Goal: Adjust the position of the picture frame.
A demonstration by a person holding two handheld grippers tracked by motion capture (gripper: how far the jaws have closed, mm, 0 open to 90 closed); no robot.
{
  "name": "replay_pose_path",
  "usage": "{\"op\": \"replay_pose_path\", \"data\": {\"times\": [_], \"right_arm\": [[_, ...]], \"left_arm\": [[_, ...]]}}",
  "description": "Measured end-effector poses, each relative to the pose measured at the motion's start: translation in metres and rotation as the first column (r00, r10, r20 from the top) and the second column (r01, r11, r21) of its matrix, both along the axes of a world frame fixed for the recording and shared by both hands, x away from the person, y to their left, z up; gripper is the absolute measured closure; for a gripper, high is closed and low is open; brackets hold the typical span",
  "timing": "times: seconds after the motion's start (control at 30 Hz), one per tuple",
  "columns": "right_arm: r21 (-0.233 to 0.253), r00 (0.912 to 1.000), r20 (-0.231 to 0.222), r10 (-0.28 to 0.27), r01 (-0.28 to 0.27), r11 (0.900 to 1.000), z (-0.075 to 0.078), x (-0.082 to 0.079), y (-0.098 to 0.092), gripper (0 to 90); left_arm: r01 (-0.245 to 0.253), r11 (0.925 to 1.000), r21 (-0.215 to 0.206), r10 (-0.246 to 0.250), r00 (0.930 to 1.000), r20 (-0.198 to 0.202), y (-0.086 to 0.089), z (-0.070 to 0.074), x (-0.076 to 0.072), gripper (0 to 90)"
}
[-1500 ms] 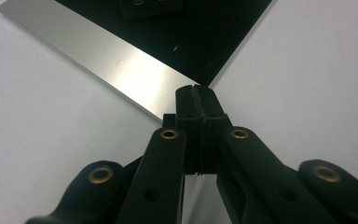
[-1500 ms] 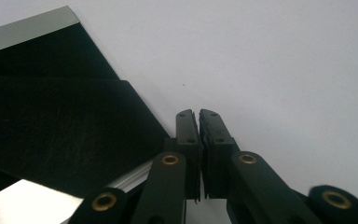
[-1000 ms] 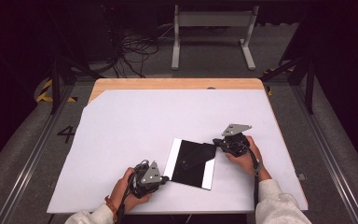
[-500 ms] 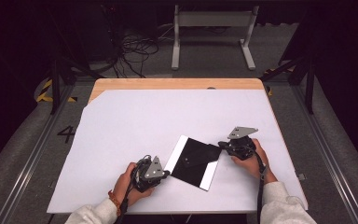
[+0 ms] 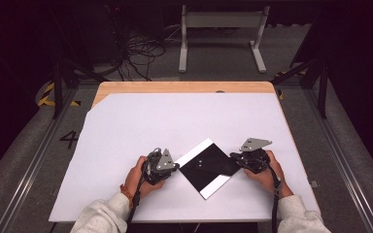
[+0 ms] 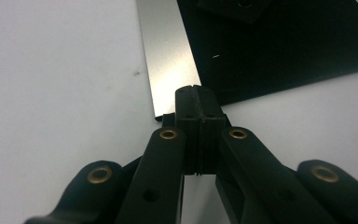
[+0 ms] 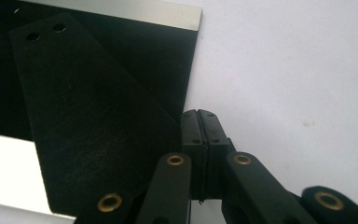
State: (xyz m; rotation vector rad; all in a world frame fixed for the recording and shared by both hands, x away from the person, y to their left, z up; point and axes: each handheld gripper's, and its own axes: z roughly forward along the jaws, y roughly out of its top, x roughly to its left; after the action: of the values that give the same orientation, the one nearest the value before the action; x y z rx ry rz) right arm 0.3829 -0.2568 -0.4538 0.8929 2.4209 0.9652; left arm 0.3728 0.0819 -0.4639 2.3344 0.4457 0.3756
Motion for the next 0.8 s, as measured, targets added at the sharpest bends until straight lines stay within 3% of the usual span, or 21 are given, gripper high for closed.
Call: {"op": "replay_pose_path", "data": {"times": [0.2, 0.27, 0.4, 0.5, 0.67, 0.8], "right_arm": [[-0.004, 0.9999, -0.007, 0.015, -0.015, 1.000, 0.001, -0.016, -0.006, 90.0], [0.000, 0.9998, -0.012, 0.019, -0.019, 1.000, 0.001, -0.020, -0.007, 90.0], [0.011, 0.9993, -0.034, 0.017, -0.016, 1.000, 0.001, -0.028, -0.007, 90.0], [0.017, 0.9983, -0.045, 0.038, -0.037, 0.999, 0.001, -0.038, -0.004, 90.0], [0.017, 0.9976, -0.046, 0.051, -0.050, 0.999, 0.002, -0.051, 0.001, 90.0], [0.030, 0.9969, -0.050, 0.061, -0.060, 0.998, 0.001, -0.058, -0.001, 89.6]], "left_arm": [[-0.014, 0.9999, -0.002, 0.014, 0.9999, 0.007, -0.005, 0.000, 0.009, 89.3], [-0.026, 0.9994, -0.020, 0.026, 0.9997, -0.003, -0.006, -0.001, 0.013, 89.2], [-0.064, 0.9980, -0.007, 0.064, 0.9979, 0.014, -0.008, 0.000, 0.011, 86.4], [-0.066, 0.9977, -0.016, 0.066, 0.9977, -0.012, -0.004, 0.000, 0.011, 85.7], [-0.061, 0.9976, -0.031, 0.060, 0.9971, -0.048, 0.006, 0.001, 0.003, 83.1], [-0.020, 0.9982, -0.057, 0.015, 0.9971, -0.075, 0.015, 0.006, -0.016, 81.0]]}}
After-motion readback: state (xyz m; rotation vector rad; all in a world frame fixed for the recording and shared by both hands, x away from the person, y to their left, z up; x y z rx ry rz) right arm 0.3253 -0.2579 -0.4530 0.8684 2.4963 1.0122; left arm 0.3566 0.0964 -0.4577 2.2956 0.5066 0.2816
